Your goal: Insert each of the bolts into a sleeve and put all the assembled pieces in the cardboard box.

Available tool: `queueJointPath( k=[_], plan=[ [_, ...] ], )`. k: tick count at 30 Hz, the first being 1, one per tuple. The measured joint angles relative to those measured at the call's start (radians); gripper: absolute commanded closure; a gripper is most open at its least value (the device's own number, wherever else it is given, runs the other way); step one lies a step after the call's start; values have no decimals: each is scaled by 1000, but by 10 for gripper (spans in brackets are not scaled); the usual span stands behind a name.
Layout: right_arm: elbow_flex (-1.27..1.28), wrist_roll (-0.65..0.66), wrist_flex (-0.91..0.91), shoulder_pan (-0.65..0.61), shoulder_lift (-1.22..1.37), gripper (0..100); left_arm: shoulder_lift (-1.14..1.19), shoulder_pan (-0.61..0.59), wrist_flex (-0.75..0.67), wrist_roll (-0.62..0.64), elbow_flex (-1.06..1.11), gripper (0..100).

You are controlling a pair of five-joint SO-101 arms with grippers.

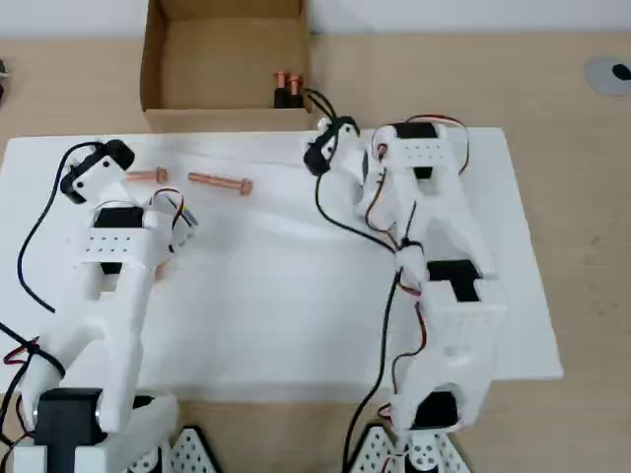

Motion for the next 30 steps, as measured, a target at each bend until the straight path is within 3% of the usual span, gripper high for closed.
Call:
queueJointPath(
  k=[5, 16, 24, 30],
  plan=[
    [-2, 0, 3, 0, 5, 699, 0, 0, 0, 0, 0, 847],
    [-25, 0, 3, 6, 5, 934, 0, 0, 0, 0, 0, 847],
    [-31, 0, 5, 6, 5, 940, 0, 0, 0, 0, 0, 847],
    [-126, -8, 106, 3, 9, 940, 0, 0, 0, 0, 0, 847]
  ],
)
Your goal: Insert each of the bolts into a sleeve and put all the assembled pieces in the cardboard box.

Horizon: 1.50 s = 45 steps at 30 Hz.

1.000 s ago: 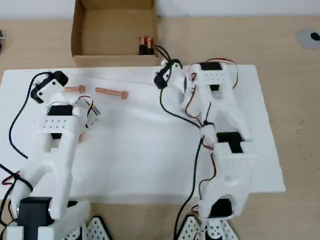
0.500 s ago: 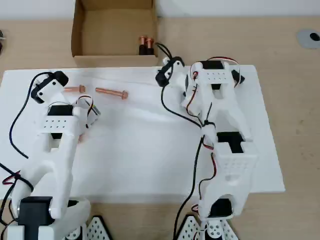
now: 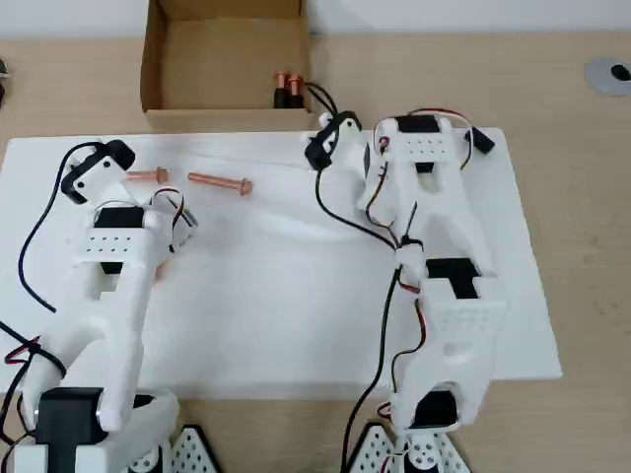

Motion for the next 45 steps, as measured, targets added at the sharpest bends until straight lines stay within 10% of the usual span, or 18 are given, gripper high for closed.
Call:
queueJointPath(
  k=[15, 45],
  plan=[
    [-393, -48, 295, 3, 0, 940, 0, 0, 0, 0, 0, 847],
    [-69, 6, 144, -34, 0, 938, 0, 0, 0, -41, 0, 848]
  ],
)
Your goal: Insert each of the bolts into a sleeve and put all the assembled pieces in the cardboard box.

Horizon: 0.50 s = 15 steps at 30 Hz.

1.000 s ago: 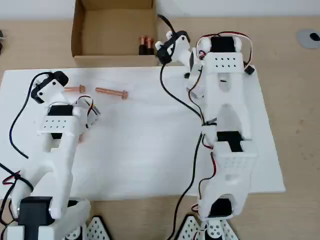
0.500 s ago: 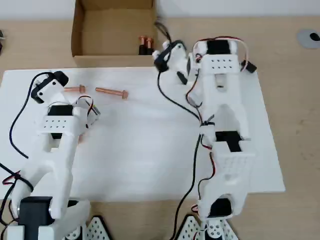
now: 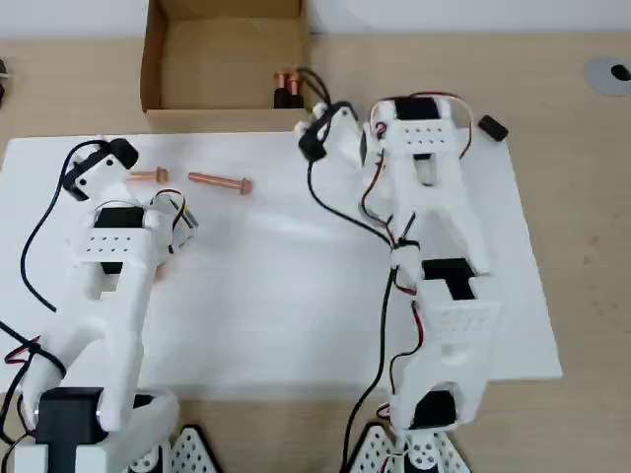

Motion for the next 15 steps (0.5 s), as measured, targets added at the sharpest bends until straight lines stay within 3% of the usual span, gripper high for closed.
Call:
queueJointPath(
  k=[9, 15],
  plan=[
    [133, 37, -80, -23, 18, 934, 0, 0, 0, -3, 0, 848],
    [133, 37, -80, -25, 18, 762, 0, 0, 0, -3, 0, 848]
  ],
)
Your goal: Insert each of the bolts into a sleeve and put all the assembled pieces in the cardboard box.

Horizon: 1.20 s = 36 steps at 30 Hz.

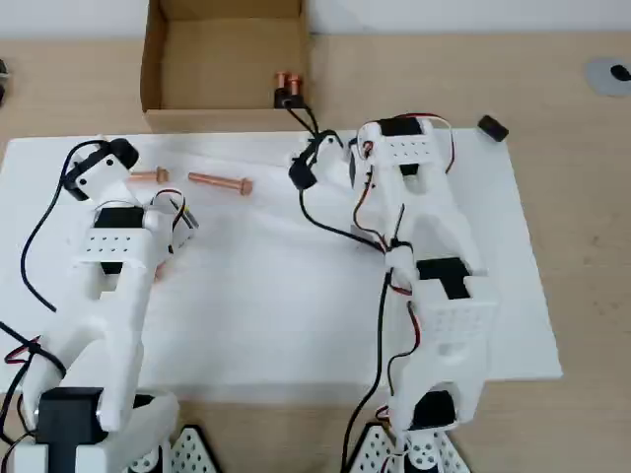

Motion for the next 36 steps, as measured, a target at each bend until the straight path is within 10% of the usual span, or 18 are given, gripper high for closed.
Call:
queueJointPath(
  k=[36],
  plan=[
    [-34, 0, 97, -8, -232, 695, 0, 37, -3, 0, 12, 847]
  ],
)
